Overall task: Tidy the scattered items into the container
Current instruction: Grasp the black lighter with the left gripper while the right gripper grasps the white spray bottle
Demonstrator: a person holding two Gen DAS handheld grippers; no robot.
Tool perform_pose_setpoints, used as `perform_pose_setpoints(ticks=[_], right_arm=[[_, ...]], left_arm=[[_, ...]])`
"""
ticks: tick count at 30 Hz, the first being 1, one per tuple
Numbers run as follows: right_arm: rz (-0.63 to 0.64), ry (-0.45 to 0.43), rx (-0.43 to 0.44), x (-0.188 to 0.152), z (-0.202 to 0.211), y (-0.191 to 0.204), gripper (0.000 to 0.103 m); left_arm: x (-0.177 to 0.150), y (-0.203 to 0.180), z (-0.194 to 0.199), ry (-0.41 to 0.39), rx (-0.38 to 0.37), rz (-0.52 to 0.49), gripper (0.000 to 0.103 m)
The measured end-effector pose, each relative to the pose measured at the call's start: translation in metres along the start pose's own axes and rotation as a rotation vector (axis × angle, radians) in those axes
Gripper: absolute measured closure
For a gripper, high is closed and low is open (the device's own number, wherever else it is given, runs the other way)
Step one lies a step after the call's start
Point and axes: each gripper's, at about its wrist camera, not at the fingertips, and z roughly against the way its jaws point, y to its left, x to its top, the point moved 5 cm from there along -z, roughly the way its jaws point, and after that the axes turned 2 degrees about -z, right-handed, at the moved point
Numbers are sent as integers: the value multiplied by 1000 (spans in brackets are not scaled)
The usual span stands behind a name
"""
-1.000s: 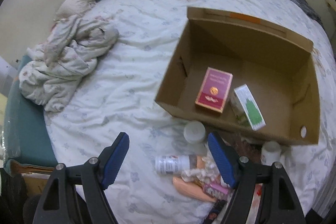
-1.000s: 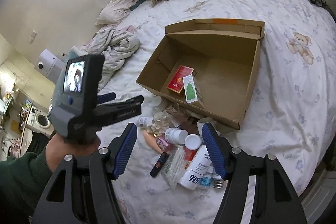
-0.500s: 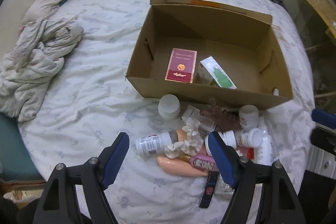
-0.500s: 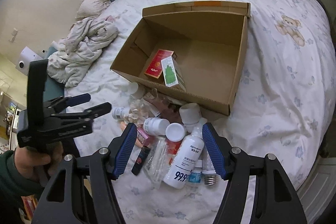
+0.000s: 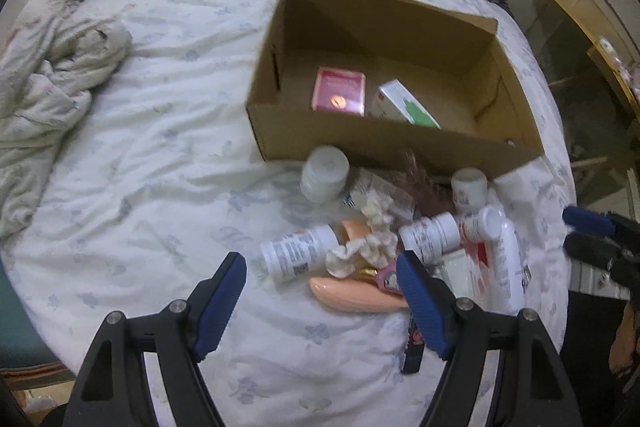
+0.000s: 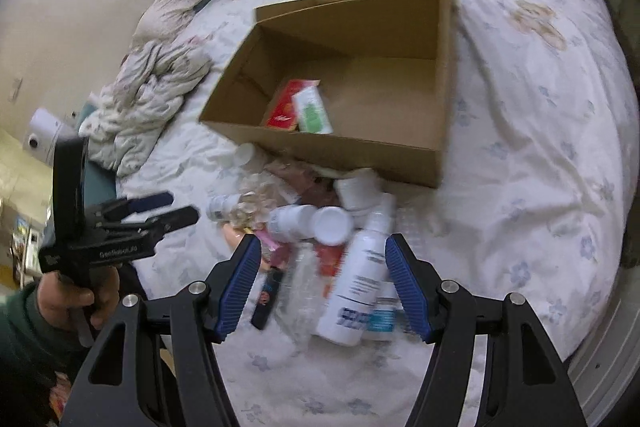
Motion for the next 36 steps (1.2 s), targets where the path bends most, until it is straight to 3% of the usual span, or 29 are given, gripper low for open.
perform_pose_setpoints(ticks=[4,8,10,11,14,17,18,23,27,29,32,36], right_arm=[[-108,47,5,-4,-9,-35,34],[-215,135,117,-13,-33,-45,36],[-240,179,165,-17,-45,-40,49],[-243,200,170,-19,-52,-37,49],[-239,242,93,-26,-69,-38,49],[-241,265,91,-27,-84,-36,52],[-230,263,79,-26,-87,-35,57],[-206,254,59,-24,-87,-33,58],[-203,226,63,-23,-73,-33,59],[-209,188,78,-20,-59,-35,60],[-219,144,103,-13,-44,-39,60],[-216,96,132,-1,-31,-34,60]], left_arm=[[-8,9,-8,11,-32,38,25],[-9,10,-7,16,-99,81,25],[-8,9,-6,13,-88,80,25],[-8,10,-7,15,-81,84,25],[-9,17,-13,34,-66,112,25],[-11,28,-18,60,-60,154,25],[-13,33,-20,70,-60,171,25],[-20,41,-28,111,-84,221,25],[-23,23,-29,123,-106,143,25],[-30,0,-32,154,-147,54,26],[-44,-33,-37,189,-174,-80,35],[-64,-67,-53,247,-153,-225,45]])
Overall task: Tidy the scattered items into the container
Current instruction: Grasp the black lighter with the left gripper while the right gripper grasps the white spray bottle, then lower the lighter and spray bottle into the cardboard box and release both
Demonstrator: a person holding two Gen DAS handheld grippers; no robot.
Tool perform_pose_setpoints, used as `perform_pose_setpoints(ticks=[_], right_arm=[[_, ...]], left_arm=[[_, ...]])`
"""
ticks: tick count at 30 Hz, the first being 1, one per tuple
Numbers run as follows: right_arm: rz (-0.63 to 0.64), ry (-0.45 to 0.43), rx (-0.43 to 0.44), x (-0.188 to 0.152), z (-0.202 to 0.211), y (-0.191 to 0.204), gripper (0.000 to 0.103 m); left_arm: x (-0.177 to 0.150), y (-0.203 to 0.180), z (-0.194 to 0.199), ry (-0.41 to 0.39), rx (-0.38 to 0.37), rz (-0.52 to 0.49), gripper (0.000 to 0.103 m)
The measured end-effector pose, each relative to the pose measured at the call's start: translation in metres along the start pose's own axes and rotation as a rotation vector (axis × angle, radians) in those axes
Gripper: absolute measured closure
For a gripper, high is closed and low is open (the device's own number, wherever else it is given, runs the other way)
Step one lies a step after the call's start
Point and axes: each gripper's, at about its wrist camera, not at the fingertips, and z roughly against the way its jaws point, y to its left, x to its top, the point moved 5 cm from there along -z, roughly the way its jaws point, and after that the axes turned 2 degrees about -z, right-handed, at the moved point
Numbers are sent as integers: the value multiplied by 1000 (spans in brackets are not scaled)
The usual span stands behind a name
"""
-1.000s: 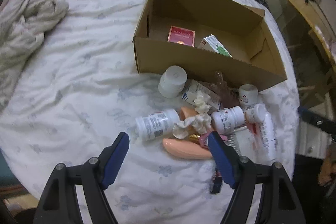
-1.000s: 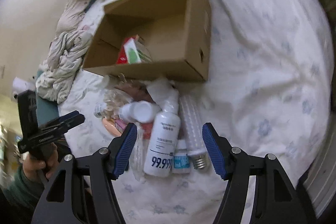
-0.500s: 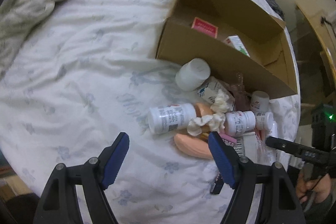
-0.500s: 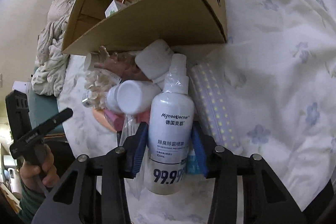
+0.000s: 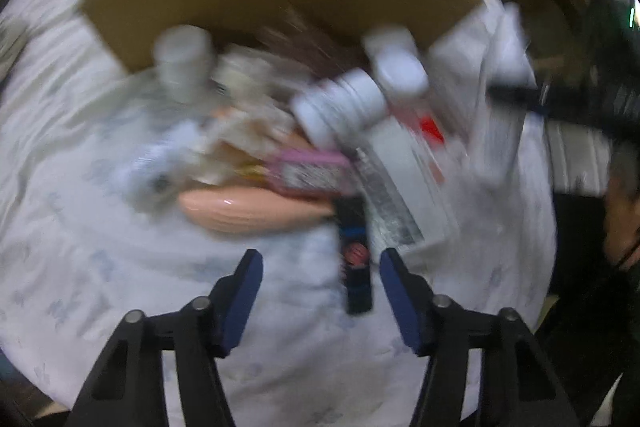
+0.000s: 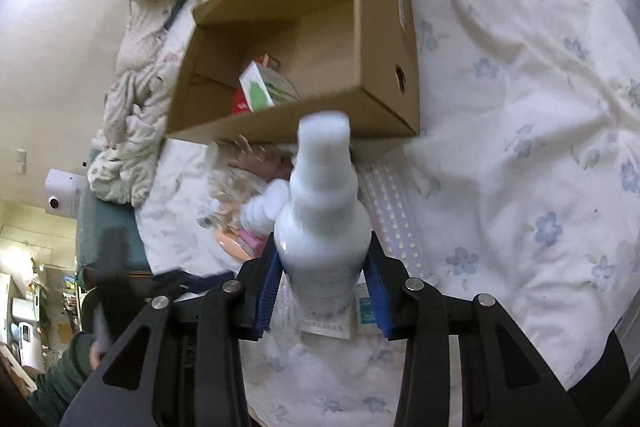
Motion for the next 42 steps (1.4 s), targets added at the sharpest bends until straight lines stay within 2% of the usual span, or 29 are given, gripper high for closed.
perform_pose_setpoints(ticks=[1,3,7,9,12,20,22,25,28,30,34,36,42], right_arm=[[2,-9,6,2,2,1,60],[5,-21,16,5,5,4,60],[11,-41,42,8,10,11,60],[15,-49,59,10,14,14,60],[20,-69,101,15,25,20,60],[74,-161,167,52,51,55,60],[98,-177,122,67,48,61,60],[171,-190,3,88,34,73,60],[242,-166,-89,104,10,82,60],[268,-144,-121,109,-6,83,60],[292,-103,-145,106,-28,83,60],[313,-90,-158,104,-32,81,60],[305,-64,-173,104,-40,71,58]], left_arm=[[-1,-3,-7,14,11,-7,47],[-2,-6,-21,45,12,-7,61],[0,-6,-26,36,19,-1,69],[-1,-4,-25,34,14,2,86],[-4,1,-16,20,-7,19,86],[3,12,58,-156,-11,14,86],[13,24,77,-207,1,24,86],[41,42,96,-261,34,55,86],[80,52,106,-295,78,95,86],[108,62,108,-315,116,101,86],[151,75,91,-302,193,86,86],[164,80,79,-278,200,92,86],[183,88,44,-205,228,105,86]])
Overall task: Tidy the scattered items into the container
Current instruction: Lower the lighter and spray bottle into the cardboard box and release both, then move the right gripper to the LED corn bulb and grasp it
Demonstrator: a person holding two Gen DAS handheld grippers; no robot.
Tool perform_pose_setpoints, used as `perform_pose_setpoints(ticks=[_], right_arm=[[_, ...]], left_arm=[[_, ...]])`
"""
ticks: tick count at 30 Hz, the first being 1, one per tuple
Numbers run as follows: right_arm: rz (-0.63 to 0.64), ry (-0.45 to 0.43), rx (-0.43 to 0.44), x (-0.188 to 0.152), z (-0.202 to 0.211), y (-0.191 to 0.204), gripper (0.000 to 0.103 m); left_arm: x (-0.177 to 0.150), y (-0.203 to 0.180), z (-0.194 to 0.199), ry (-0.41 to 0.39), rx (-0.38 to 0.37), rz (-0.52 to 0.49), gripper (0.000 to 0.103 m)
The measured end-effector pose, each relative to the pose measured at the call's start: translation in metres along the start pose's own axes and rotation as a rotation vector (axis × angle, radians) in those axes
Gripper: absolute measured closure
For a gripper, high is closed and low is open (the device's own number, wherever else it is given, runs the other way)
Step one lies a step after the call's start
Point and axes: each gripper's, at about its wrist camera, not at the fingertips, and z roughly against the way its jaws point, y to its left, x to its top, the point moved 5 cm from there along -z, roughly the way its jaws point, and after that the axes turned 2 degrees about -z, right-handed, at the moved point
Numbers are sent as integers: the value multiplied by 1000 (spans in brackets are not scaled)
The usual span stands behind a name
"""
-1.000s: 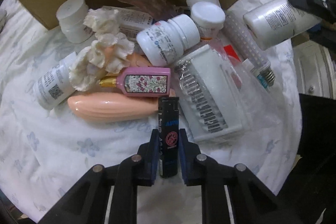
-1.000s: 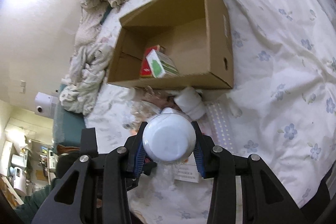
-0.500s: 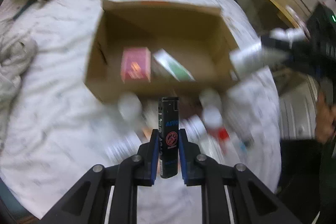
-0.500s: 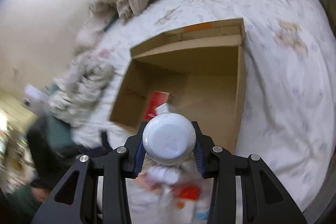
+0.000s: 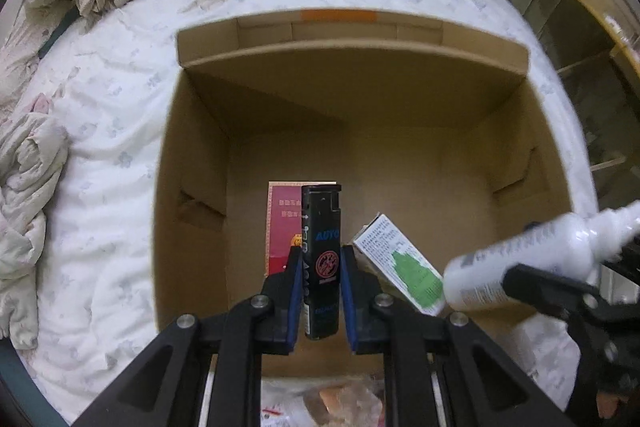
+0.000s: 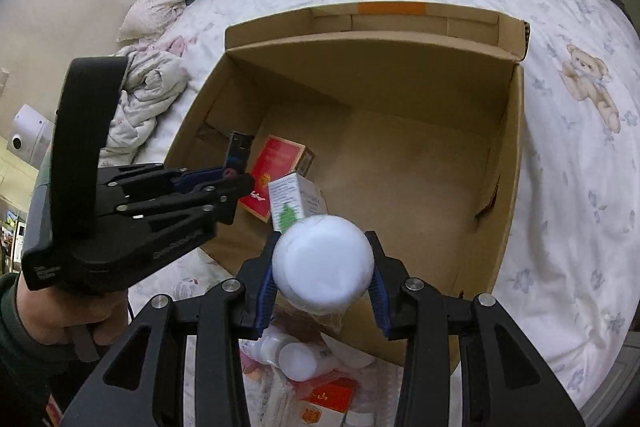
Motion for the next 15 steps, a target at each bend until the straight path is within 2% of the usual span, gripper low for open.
perform_pose_setpoints(ticks=[2,4,5,6,8,12,15], right_arm=[[4,-18,-35,1,4,-1,45],[11,-43,-75,2,9,-1,25],[11,-61,-90,3,13,-1,23],[7,-77,-89,4,17,-1,23],[-13,-105,-74,4,25,-3,23],[-74,-195,-73,2,50,-13,23],[-155,-304,-85,-5,79,-30,22]], left_arm=[[1,-1,-8,14,9,0,85],[0,-2,-11,20,-1,10,84],[0,-4,-12,29,-13,13,75],[-1,-5,-12,33,-18,13,55],[-2,-5,-9,22,-15,17,33],[-7,2,6,-9,-13,40,32],[-14,10,16,-12,-24,66,32]])
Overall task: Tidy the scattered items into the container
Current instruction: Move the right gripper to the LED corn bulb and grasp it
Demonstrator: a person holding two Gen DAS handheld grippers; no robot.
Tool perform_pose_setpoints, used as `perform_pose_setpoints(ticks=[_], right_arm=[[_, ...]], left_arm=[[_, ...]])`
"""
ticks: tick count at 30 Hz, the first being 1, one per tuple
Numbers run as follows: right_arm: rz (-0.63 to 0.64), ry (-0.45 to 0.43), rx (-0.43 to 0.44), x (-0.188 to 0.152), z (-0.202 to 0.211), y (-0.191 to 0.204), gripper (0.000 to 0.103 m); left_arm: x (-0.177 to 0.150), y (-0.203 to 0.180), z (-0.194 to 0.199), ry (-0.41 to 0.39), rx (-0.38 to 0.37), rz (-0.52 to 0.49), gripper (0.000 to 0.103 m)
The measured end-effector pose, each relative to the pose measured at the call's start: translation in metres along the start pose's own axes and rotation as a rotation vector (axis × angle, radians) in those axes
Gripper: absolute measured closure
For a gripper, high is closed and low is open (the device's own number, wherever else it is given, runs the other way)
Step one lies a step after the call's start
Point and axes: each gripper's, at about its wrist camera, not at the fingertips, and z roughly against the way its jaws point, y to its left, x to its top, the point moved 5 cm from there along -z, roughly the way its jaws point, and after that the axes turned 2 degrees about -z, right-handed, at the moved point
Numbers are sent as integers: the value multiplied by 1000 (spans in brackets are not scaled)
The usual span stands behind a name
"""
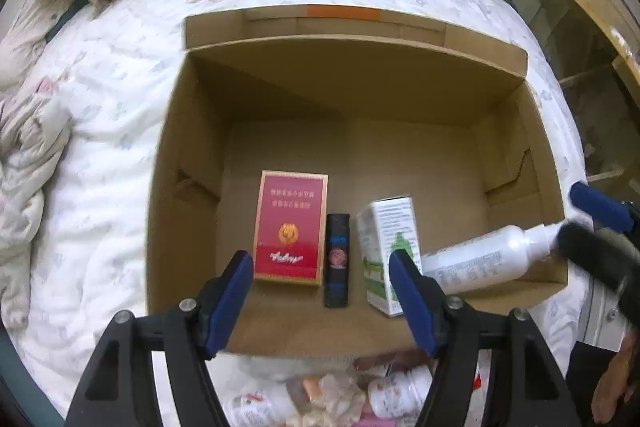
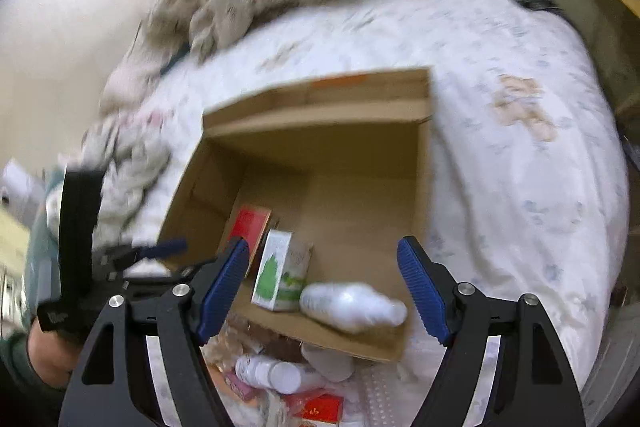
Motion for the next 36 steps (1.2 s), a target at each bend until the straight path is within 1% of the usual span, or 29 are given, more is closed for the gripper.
perform_pose_setpoints(ticks=[2,3,4,6,8,11,13,15,17,19,20,24,26,27,28,30,32,33,34,36], right_arm=[[-64,-78,-32,-2,21,-23,17],[-88,-103,-59,-6,27,-35,15],[-107,-125,-89,-10,33,-48,8],[-122,-150,-163,-23,35,-75,0],[-129,-132,-246,-44,26,-98,0],[-210,-11,-340,-94,-5,-134,0],[-244,45,-362,-118,-19,-145,1],[-209,24,-408,-124,-16,-144,1],[-210,11,-406,-123,-8,-142,1],[-235,27,-357,-119,1,-137,0],[-246,44,-327,-117,5,-134,0],[-269,160,-205,-123,11,-118,1],[-243,225,-156,-129,8,-104,5],[-218,250,-136,-130,8,-96,10],[-198,270,-117,-130,7,-88,14],[-156,306,-79,-129,5,-74,18],[-91,347,-55,-127,3,-58,28],[-52,372,-56,-128,1,-51,47],[-28,387,-59,-129,-1,-47,59],[-2,412,-74,-132,-8,-44,59]], left_arm=[[-7,-2,13,-14,-12,8,32],[-12,-2,17,-22,-16,9,32],[-17,-3,22,-30,-20,9,32],[-29,0,33,-51,-45,7,32],[-42,3,42,-68,-74,7,32],[-62,7,43,-80,-102,20,32],[-73,7,35,-64,-107,33,32],[-82,9,25,-42,-114,53,32],[-85,14,21,-31,-107,66,32],[-89,21,22,-22,-99,75,32],[-91,23,23,-19,-100,77,32],[-103,28,20,20,-93,95,32],[-106,23,20,31,-109,89,32],[-107,21,20,34,-117,83,32],[-107,19,22,31,-121,81,32],[-107,23,24,21,-123,93,32],[-107,33,24,18,-122,126,32],[-107,40,23,14,-115,144,32],[-107,47,23,13,-107,161,32],[-112,60,19,28,-101,194,32]])
